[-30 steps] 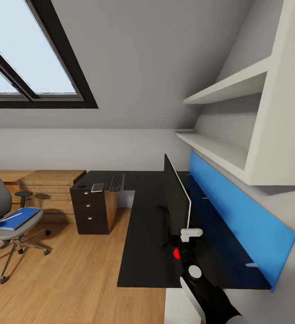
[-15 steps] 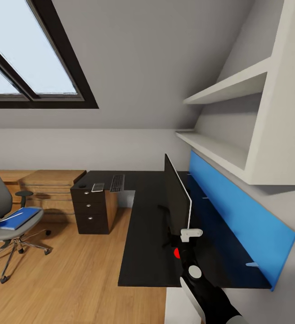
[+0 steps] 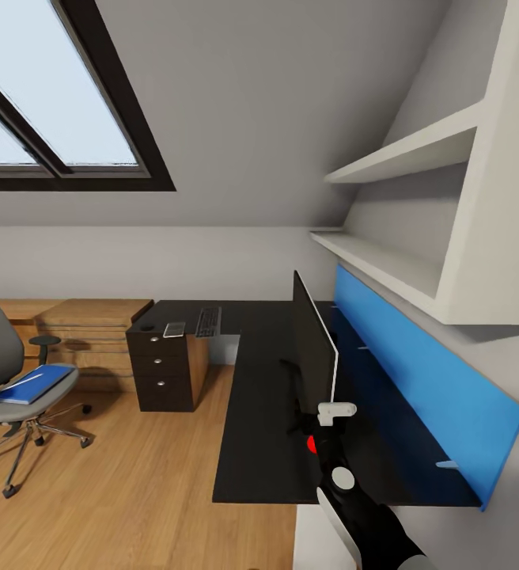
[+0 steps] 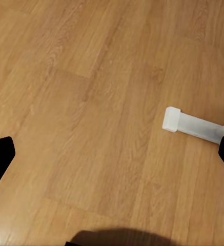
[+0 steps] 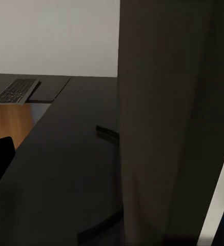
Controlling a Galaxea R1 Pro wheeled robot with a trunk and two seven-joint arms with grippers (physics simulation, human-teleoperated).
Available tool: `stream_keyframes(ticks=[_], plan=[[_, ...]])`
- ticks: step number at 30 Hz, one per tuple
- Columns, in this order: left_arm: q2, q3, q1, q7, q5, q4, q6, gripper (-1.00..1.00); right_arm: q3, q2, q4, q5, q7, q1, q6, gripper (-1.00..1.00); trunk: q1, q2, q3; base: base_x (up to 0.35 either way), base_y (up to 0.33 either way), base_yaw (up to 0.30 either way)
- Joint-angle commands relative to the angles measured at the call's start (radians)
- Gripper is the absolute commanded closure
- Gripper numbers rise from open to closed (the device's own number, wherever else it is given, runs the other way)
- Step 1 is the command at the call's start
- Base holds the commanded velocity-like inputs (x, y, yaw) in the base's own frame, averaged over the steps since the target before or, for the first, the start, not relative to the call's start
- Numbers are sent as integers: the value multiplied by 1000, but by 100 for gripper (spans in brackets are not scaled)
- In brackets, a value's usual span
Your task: In the bedroom, organize the workspace by keeping the computer under the desk, ensuring the monitor is on the desk, placing the keyboard on the desk next to the monitor, placing the mouse on the desk next to the keyboard, moving the folder from the swivel chair onto the desk next to the mouse, stacking the notebook on top of the folder with the pen on top of the notebook, and positioning the swivel chair next to the desk.
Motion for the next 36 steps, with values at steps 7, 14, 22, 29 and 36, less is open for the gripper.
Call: stream_keyframes(ticks=[7, 14, 22, 29, 36], plan=[[0, -9, -1, 2, 9, 0, -4, -100, 5, -1, 1, -10, -4, -1, -6, -100, 0, -2, -2, -1, 16, 0], [0, -10, -1, 2, 9, 0, -4, -100, 5, -1, 1, -10, -4, -1, -6, -100, 0, -2, -2, 0, 84, 0], [1, -10, -1, 2, 9, 0, -4, -100, 5, -1, 1, -10, -4, -1, -6, -100, 0, -2, -2, 0, 12, 0], [0, -10, -1, 2, 9, 0, -4, -100, 5, -1, 1, -10, -4, -1, -6, -100, 0, -2, -2, -12, 1, 0], [0, -10, -1, 2, 9, 0, -4, -100, 5, -1, 1, -10, -4, -1, -6, -100, 0, -2, -2, -163, 0, 0]])
